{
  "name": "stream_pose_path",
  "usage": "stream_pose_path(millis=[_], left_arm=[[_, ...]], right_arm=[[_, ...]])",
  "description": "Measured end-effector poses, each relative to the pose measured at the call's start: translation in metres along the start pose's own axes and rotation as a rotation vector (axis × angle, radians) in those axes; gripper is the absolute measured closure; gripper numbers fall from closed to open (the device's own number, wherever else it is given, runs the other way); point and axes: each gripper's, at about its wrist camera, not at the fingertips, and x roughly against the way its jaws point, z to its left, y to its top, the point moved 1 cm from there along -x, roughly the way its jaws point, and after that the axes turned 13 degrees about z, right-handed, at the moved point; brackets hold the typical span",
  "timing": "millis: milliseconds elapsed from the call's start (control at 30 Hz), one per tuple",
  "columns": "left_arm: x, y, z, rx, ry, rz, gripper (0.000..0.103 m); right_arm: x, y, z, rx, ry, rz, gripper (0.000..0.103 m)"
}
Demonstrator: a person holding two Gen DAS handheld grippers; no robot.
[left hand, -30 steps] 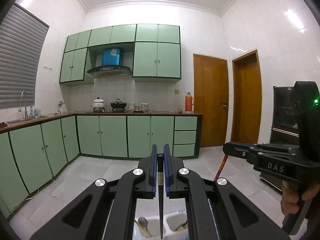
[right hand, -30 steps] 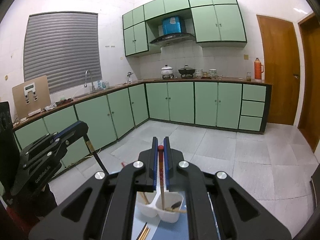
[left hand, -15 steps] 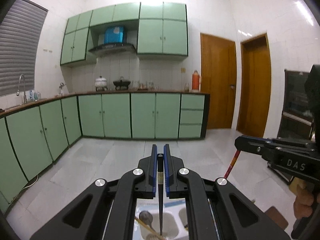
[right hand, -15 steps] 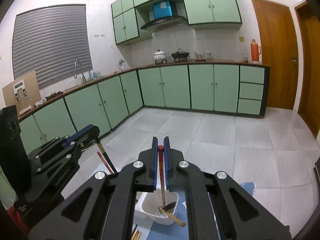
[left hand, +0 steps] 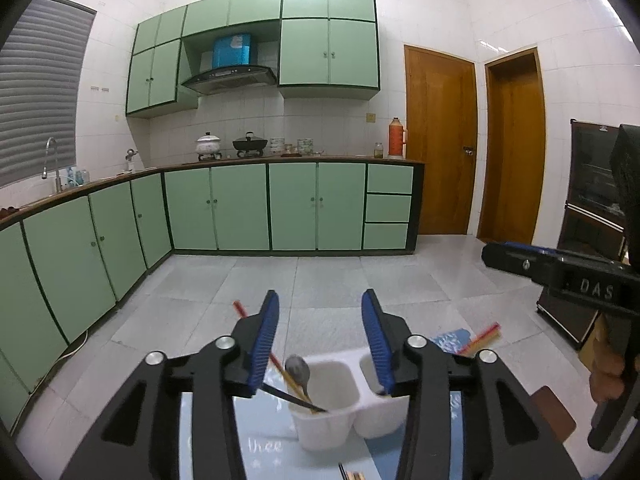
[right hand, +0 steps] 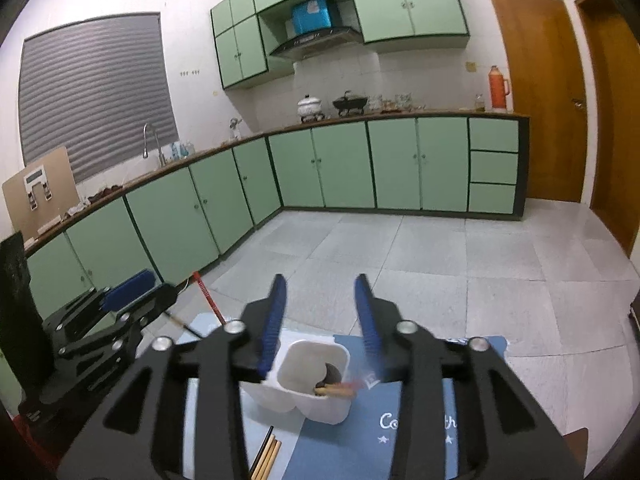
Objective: Organize utensils
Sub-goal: 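Open both grippers to drop the chopsticks into the holder, then move both open grippers back down to the chopsticks on the mat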
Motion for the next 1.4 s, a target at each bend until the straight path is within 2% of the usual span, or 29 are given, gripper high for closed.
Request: stream_pose_path(millis=[233, 267, 333, 433, 567, 767, 1033, 1200, 1400], left_arm=[[0.061, -0.028, -0.003, 0.059, -0.015, -0.026, 0.043], [0.072, -0.033, -0.004, 0.065, -0.012, -0.028, 0.04], [0.085, -0.038, -0.006, 0.07, -0.007, -0.033, 0.035], [0.106, -0.045, -0.006, 0.086, -0.003, -0.033, 0.024], [0.134, -0.058, -0.008, 0.098, 0.007, -0.048, 0.014], [0.16, -0.072, -0.006, 0.098, 0.026, -0.06, 0.007], [0.181, -0.085, -0.004, 0.094, 0.042, -0.063, 0.006], [0.182, -0.104, 0.003, 0.104, 0.055, -0.029, 0.006], [0.162, -0.146, 0.014, 0.1, 0.098, 0.064, 0.006]], right_arm=[[0.055, -0.043, 0.008, -0.022, -0.026, -0.089, 0.033], [0.061, -0.049, 0.009, -0.019, -0.03, -0.095, 0.031], [0.076, -0.065, 0.013, -0.023, -0.038, -0.113, 0.018], [0.091, -0.086, 0.014, -0.063, -0.047, -0.126, 0.009], [0.101, -0.105, 0.016, -0.085, -0.06, -0.115, 0.007], [0.118, -0.124, 0.022, -0.101, -0.059, -0.112, 0.006], [0.135, -0.144, 0.034, -0.099, -0.039, -0.11, 0.006], [0.128, -0.166, 0.043, -0.106, -0.049, -0.078, 0.006], [0.088, -0.219, 0.057, -0.089, -0.087, 0.03, 0.006]])
